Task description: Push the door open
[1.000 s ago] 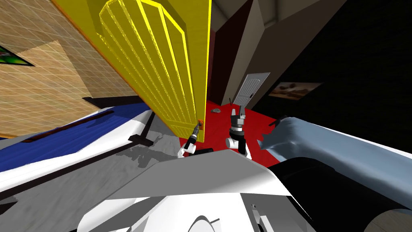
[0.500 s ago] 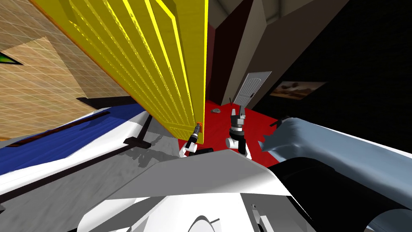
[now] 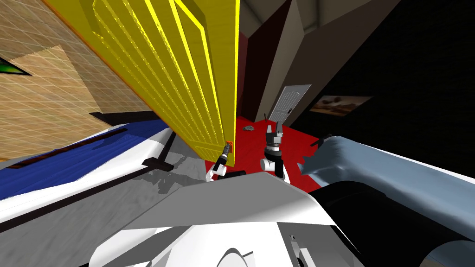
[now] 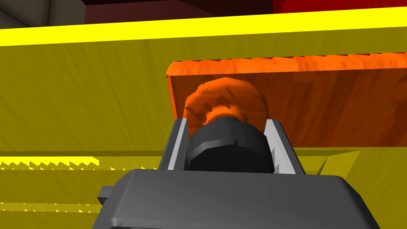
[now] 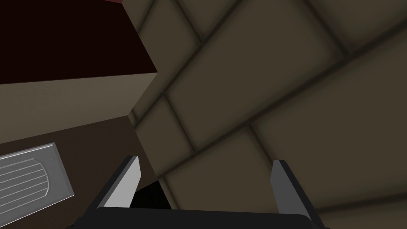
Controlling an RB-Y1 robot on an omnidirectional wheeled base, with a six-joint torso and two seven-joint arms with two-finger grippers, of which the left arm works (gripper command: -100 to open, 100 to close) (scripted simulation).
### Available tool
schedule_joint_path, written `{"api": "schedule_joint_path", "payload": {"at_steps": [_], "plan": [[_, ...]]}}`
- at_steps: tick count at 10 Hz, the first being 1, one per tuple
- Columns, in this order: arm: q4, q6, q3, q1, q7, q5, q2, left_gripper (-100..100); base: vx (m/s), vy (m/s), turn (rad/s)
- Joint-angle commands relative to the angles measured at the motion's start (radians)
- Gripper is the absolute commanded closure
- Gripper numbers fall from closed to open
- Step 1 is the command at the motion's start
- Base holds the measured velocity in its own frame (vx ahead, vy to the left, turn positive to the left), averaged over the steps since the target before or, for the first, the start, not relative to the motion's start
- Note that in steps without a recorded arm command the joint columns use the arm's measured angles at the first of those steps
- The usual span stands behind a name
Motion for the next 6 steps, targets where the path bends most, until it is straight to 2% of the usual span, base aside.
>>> {"api": "schedule_joint_path", "payload": {"at_steps": [1, 4, 6], "plan": [[0.004, -0.006, 0.026, -0.005, -0.003, 0.004, 0.022, 100, 0.122, -0.170, 0.105], [0.003, -0.007, 0.062, -0.008, -0.005, 0.012, 0.037, 100, 0.138, -0.156, 0.083], [0.003, -0.007, 0.085, -0.009, -0.006, 0.017, 0.032, 100, 0.135, -0.172, 0.095]]}}
